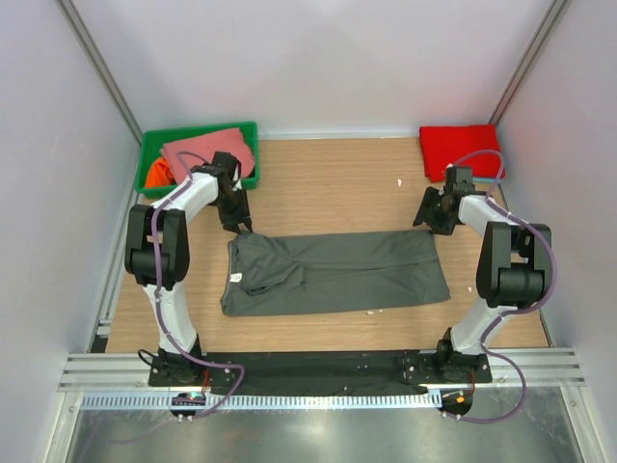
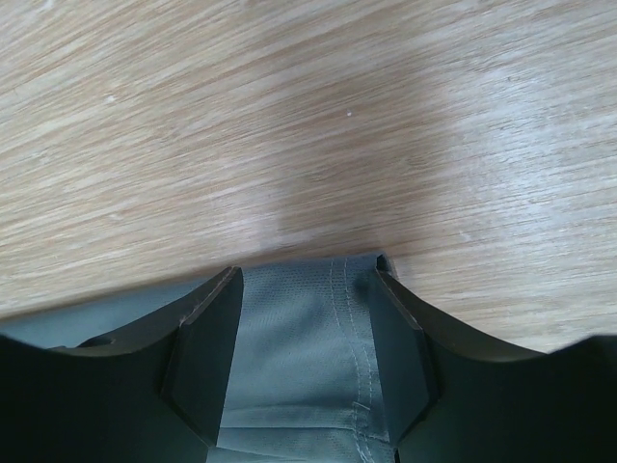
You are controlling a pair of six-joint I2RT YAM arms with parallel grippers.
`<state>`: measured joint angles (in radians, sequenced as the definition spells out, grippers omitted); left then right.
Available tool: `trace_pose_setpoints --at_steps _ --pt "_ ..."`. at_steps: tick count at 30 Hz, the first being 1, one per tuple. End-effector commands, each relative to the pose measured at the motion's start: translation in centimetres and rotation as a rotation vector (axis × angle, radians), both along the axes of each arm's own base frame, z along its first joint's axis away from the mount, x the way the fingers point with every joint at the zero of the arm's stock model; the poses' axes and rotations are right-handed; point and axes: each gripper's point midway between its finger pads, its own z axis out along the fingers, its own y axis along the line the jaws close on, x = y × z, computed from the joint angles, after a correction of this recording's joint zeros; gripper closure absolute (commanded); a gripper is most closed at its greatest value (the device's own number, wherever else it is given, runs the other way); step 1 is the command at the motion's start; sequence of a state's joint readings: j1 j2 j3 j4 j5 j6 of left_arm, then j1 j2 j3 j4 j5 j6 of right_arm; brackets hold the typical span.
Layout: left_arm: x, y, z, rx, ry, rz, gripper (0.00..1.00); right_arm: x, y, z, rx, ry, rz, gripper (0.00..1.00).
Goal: Fold and stack the t-shirts
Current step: Fold the tshirt
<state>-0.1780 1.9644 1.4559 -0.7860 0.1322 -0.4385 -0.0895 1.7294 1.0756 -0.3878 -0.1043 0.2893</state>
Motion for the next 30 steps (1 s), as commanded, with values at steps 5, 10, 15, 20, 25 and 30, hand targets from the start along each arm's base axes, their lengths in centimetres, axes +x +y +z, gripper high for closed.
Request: trace_pose_setpoints --at_steps 5,10,15,20,25,30 --pt "1.6 1.0 1.2 0.037 -0.078 0.043 0.57 1.6 -0.1 0.7 -0.007 -0.046 0.021 0.39" --pt "1.9 1.1 0.5 0.033 -0.047 0.053 0.56 2.1 -0.1 0.6 -0.004 -0.042 0.025 0.39" --pt "1.8 1.1 0.0 0.02 -0.032 0.063 0.61 2.1 -0.1 0.5 -0.005 -0.036 0.028 0.39" --pt "1.7 1.0 -0.4 0.011 -0.022 0.056 0.75 2.0 -0.3 0.1 -0.014 -0.025 0.021 0.39" --pt "1.2 2.2 1.1 0.057 -0.063 0.076 0.96 2.5 -0.6 0.2 -0.031 -0.029 0.026 0.39" --pt "0.3 2.5 3.1 0.054 -0.12 0.085 1.0 2.6 -1.0 0.1 -0.056 -0.021 0.03 0.39"
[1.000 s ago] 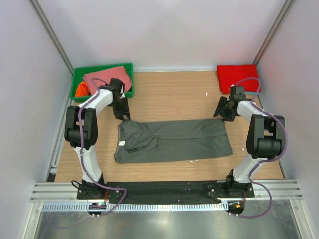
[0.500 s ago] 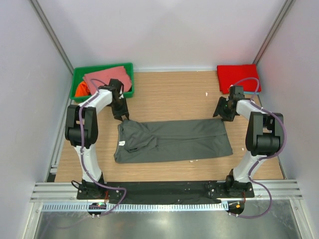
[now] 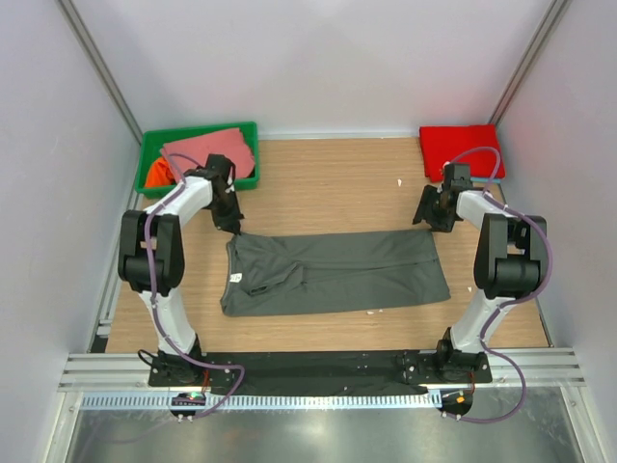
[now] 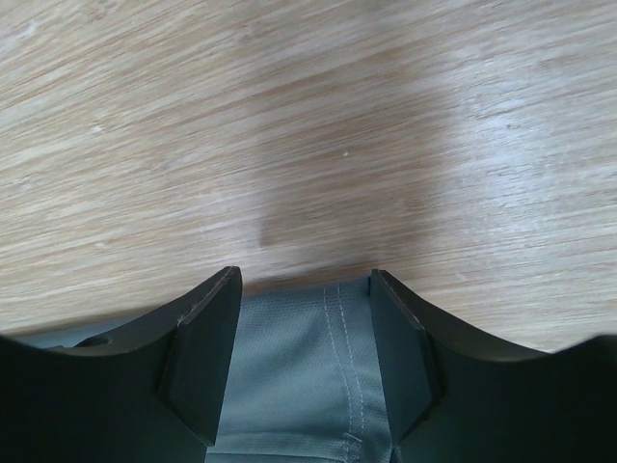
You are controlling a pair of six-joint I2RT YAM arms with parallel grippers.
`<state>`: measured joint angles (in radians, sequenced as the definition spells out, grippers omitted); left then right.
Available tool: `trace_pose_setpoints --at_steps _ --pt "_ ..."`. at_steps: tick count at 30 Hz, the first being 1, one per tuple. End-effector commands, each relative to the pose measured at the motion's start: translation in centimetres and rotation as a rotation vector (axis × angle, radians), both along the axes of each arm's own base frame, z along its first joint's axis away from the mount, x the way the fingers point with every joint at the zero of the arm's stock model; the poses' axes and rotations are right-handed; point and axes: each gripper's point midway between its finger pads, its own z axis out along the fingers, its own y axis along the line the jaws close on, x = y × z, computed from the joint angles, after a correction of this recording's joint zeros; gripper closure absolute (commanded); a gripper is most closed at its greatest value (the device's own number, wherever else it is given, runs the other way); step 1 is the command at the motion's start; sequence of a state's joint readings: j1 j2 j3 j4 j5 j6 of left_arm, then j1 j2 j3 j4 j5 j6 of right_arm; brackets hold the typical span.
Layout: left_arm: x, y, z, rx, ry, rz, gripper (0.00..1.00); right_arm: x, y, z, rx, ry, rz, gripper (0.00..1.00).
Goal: Fold and stack the t-shirts
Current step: Fold the tshirt
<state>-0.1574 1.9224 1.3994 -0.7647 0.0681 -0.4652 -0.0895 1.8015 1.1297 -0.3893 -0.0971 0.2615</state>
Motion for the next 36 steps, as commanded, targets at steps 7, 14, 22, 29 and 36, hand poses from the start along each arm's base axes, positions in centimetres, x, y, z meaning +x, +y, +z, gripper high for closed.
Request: trace_pose_setpoints --at_steps 7,14,22,29,36 --pt "-0.5 0.5 3.7 -0.011 -0.107 0.022 1.0 1.9 -1.1 0.8 -0.06 -0.035 0.018 0.39" --pt "-1.2 0.4 2.9 -0.014 -0.082 0.013 0.99 1.2 -1.0 0.5 -0.06 -0.031 0.027 0.41" --pt "-0.9 0.2 3.1 -0.027 -0.089 0.007 1.0 -0.3 -1.2 1.1 -0.07 -0.001 -0.006 0.44" --pt "-0.9 0.0 3.0 -0.037 -0.085 0.005 1.0 -2.9 -1.3 2.8 -0.072 0.035 -0.051 0.44" --pt "-0.8 -0.3 2.8 -0.052 -0.074 0.003 1.0 -6.7 -0.3 3.3 0.002 0.064 -0.162 0.53"
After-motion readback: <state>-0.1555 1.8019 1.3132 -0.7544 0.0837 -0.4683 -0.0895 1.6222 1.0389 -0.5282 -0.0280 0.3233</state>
